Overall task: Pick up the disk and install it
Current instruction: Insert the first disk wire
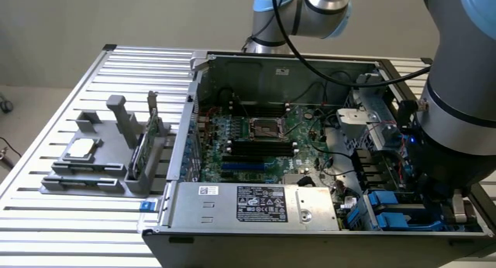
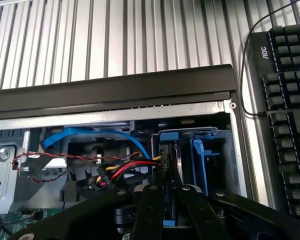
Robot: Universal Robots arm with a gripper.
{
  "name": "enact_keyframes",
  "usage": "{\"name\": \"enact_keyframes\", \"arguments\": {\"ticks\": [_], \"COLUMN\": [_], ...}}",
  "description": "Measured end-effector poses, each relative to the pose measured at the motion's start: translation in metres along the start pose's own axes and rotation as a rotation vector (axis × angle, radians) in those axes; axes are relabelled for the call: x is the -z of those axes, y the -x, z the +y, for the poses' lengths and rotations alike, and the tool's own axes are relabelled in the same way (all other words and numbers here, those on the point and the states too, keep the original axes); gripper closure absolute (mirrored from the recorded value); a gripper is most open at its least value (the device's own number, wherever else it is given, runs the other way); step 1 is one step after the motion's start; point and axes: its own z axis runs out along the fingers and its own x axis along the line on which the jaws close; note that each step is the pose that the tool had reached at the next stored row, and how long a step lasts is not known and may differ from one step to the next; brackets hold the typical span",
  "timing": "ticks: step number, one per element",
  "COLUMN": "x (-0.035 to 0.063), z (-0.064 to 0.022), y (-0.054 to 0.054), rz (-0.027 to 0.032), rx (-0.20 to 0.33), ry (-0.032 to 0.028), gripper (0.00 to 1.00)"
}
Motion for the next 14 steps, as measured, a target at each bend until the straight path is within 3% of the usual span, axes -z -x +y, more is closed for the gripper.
{"name": "enact_keyframes", "arguments": {"ticks": [14], "x": [-0.0005], "z": [-0.0001], "y": [-0.0035], "rz": [-0.0040], "rx": [-0.009], "ry": [0.0016], "gripper": [0.84]}}
